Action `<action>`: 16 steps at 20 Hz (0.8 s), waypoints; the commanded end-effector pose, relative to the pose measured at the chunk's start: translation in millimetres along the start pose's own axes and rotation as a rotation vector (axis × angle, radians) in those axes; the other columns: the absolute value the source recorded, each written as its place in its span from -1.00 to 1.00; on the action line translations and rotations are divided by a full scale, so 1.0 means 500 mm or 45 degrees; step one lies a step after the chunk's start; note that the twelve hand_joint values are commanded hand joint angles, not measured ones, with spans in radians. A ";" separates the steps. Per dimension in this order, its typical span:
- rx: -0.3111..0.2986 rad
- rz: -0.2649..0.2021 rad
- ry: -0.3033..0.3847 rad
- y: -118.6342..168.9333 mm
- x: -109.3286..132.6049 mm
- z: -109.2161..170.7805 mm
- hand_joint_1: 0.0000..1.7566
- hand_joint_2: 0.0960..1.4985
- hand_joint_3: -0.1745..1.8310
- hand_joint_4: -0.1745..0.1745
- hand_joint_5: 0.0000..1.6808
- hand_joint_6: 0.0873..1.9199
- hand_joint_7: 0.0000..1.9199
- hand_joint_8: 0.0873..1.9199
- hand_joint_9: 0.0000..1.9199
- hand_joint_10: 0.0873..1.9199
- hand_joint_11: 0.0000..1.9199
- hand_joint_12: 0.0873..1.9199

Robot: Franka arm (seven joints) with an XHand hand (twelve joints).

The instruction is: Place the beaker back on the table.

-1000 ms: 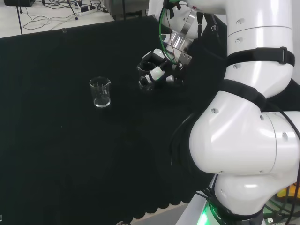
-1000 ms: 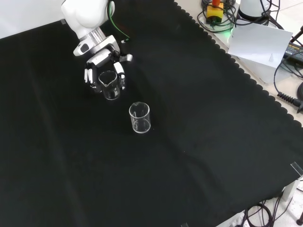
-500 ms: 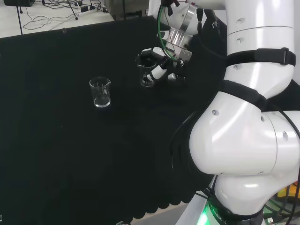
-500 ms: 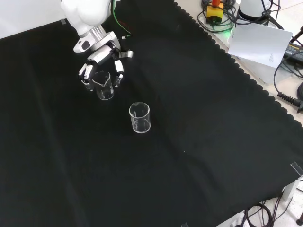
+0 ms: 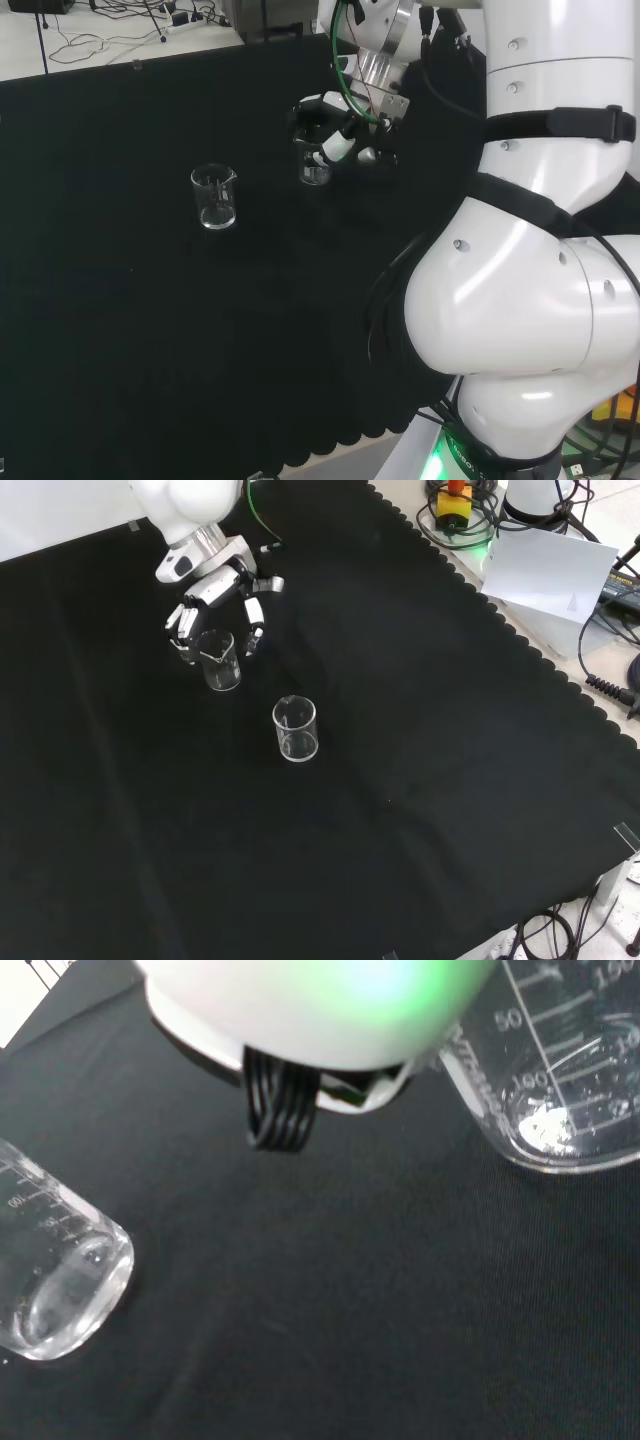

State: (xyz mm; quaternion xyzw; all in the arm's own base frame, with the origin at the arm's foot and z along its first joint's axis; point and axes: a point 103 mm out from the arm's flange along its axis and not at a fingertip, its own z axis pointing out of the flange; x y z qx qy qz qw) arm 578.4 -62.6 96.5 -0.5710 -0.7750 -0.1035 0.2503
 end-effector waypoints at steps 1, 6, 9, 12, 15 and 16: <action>-0.043 0.034 -0.042 -0.042 0.040 -0.067 0.24 -0.47 -0.11 -0.28 -0.52 -0.53 -0.56 -0.30 -0.45 -0.40 -0.87 0.46; -0.061 0.061 -0.099 -0.098 0.082 -0.116 0.23 -0.46 -0.12 -0.29 -0.53 -0.57 -0.59 -0.30 -0.48 -0.38 -0.90 0.48; -0.080 0.087 -0.124 -0.133 0.100 -0.139 0.21 -0.46 -0.12 -0.31 -0.53 -0.59 -0.61 -0.31 -0.51 -0.38 -0.93 0.49; -0.097 0.108 -0.145 -0.165 0.121 -0.158 0.20 -0.45 -0.13 -0.32 -0.53 -0.62 -0.62 -0.30 -0.53 -0.37 -0.94 0.50; -0.113 0.115 -0.162 -0.195 0.144 -0.175 0.19 -0.44 -0.13 -0.32 -0.53 -0.64 -0.63 -0.30 -0.53 -0.36 -0.94 0.50; -0.114 0.117 -0.169 -0.204 0.153 -0.178 0.18 -0.44 -0.13 -0.32 -0.53 -0.64 -0.63 -0.30 -0.54 -0.36 -0.94 0.50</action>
